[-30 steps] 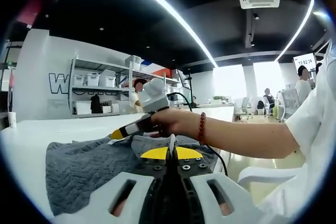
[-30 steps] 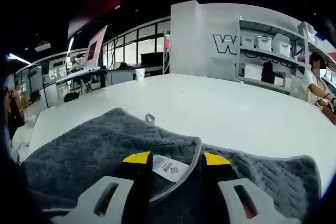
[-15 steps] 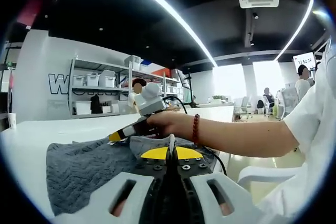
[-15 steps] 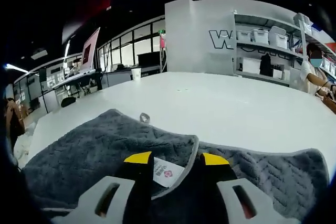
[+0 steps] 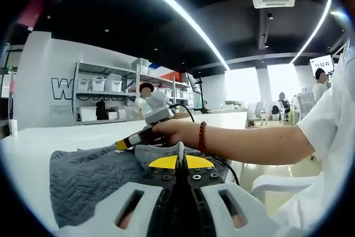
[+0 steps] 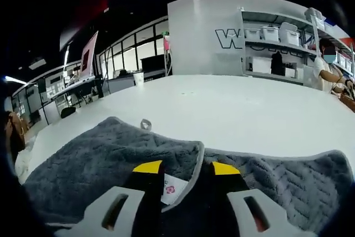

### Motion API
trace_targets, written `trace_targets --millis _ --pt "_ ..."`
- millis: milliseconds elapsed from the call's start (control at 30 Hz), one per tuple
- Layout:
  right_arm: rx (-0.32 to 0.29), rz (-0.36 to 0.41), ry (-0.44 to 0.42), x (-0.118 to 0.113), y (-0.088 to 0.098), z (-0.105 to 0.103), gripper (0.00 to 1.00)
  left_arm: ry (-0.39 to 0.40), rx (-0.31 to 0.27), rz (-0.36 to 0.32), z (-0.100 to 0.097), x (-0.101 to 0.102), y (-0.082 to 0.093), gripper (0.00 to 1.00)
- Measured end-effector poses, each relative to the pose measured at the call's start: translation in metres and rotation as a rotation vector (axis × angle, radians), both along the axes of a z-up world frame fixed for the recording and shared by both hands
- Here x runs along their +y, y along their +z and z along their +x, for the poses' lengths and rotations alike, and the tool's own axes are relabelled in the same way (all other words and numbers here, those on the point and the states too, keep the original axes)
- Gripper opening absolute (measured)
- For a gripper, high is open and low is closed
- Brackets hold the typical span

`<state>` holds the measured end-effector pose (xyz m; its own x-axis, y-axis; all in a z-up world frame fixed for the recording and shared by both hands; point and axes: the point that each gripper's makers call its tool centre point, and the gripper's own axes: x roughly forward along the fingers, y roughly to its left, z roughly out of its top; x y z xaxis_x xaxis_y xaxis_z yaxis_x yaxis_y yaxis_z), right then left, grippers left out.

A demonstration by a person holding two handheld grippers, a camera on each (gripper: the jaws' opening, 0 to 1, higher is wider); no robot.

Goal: Open the folded towel by lifting each exposed corner and separating the folded layers until the towel lies flat within the target outline without major curled edges

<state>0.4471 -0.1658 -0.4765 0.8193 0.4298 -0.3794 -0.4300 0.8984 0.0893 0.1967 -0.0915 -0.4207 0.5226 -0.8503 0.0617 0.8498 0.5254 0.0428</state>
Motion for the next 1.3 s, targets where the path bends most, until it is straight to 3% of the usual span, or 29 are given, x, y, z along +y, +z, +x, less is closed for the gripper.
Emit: trace_targets --millis 533,700,867,1033,1100,1300 --pt "0.010 -0.014 -0.013 -0.002 0.001 0.018 0.24 0.001 0.002 0.001 -0.001 0.000 -0.003 0.02" --pt "0.015 0.011 -0.058 -0.004 0.001 0.017 0.18 -0.002 0.002 -0.004 -0.001 -0.001 -0.003 0.02" --pt "0.004 -0.013 -0.082 -0.004 0.000 0.016 0.13 0.003 0.002 0.000 -0.001 -0.001 -0.004 0.02" --pt "-0.007 -0.034 -0.083 -0.006 0.002 0.017 0.00 0.003 0.002 -0.003 -0.001 0.000 -0.003 0.02" --pt "-0.019 -0.069 -0.080 -0.008 0.003 0.018 0.00 -0.001 0.003 -0.007 -0.002 0.000 -0.002 0.02" --pt "-0.013 -0.064 -0.071 -0.006 0.007 0.013 0.00 -0.021 0.011 -0.013 -0.006 -0.002 -0.001 0.02"
